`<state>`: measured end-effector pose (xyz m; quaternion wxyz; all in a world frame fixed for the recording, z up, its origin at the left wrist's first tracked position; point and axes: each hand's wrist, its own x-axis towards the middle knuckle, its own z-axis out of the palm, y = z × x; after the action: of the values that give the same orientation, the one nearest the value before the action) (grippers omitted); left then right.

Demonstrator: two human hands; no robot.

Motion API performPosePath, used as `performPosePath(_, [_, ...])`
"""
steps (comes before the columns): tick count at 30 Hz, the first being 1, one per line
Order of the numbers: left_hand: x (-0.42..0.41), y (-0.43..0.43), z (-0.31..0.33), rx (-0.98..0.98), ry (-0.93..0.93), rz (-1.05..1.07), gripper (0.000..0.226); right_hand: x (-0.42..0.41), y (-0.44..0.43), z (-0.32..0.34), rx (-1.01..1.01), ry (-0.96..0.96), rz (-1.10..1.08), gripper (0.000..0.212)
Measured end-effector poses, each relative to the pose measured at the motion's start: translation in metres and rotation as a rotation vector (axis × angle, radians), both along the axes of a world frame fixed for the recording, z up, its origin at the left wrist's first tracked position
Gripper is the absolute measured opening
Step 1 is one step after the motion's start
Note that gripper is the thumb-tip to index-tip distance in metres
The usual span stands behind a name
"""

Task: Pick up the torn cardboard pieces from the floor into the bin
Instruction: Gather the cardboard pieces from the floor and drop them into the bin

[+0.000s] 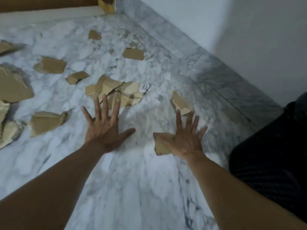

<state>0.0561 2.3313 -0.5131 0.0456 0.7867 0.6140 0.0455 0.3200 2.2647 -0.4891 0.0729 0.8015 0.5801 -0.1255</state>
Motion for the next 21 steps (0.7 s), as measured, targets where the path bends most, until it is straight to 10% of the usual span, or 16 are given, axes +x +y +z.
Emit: performPosePath(21, [-0.051, 0.157, 0.003, 0.083, -0.099, 0.388, 0.101, -0.059, 0.292, -0.021, 0.291, 0.086, 0.475, 0.125])
